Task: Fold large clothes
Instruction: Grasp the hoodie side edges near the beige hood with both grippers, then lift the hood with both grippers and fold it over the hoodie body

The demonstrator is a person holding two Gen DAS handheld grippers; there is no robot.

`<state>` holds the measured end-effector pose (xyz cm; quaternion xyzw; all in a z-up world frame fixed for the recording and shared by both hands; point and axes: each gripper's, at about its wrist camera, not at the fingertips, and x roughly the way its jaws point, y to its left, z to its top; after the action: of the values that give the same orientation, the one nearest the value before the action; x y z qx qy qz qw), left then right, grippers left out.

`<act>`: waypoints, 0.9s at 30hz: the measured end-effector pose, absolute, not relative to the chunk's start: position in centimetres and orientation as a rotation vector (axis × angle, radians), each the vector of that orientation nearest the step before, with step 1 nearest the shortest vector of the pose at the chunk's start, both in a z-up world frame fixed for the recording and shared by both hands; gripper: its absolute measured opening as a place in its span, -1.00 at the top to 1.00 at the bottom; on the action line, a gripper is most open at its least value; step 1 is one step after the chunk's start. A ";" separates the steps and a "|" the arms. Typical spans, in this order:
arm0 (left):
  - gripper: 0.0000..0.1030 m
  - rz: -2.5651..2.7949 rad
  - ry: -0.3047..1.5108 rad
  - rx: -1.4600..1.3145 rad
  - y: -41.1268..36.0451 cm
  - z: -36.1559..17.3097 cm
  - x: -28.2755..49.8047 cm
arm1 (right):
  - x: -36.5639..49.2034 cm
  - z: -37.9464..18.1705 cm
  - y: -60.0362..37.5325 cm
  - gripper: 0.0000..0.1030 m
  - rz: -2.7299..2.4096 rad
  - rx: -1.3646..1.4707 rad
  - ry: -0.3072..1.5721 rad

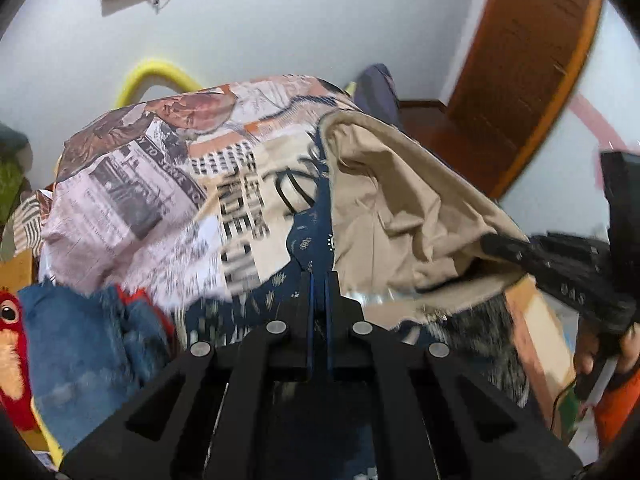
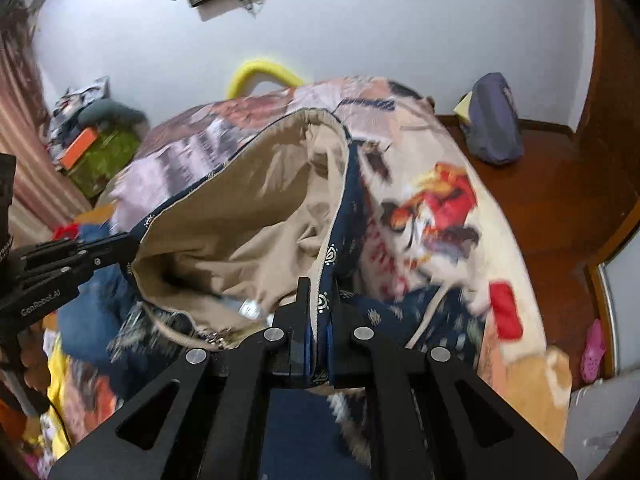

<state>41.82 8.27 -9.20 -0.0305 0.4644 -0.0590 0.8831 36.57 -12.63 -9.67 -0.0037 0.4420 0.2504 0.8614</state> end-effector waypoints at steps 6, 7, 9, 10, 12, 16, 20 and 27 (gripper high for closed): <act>0.95 -0.130 1.002 -0.011 6.6 -11.8 35.2 | 31.8 -11.9 -14.2 0.90 0.512 -0.015 1.010; 0.95 -0.131 1.013 -0.014 6.4 -12.7 34.4 | 31.5 -12.6 -14.3 0.90 0.503 -0.025 1.018; 0.95 -0.114 1.018 -0.013 6.3 -14.1 33.6 | 30.7 -14.2 -14.7 0.90 0.481 -0.039 1.043; 0.95 -0.105 1.029 -0.012 6.3 -15.0 33.2 | 30.4 -15.0 -14.9 0.89 0.467 -0.043 1.056; 0.95 -0.088 1.056 -0.016 6.5 -17.0 32.7 | 29.9 -16.5 -15.5 0.89 0.442 -0.053 1.073; 0.95 -0.078 1.114 -0.012 6.8 -20.7 32.1 | 29.5 -19.5 -16.3 0.89 0.390 -0.089 1.113; 0.94 -0.102 1.123 -0.058 7.3 -21.7 31.6 | 29.8 -21.0 -16.9 0.74 0.376 -0.082 1.158; 0.55 -0.110 1.047 0.006 6.6 -17.9 31.7 | 29.0 -17.3 -16.8 0.48 0.372 -0.125 1.060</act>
<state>31.69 6.58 -17.92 0.0027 0.4999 -0.0524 0.8645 29.04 -16.80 -17.33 -0.0591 0.5021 0.1762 0.8446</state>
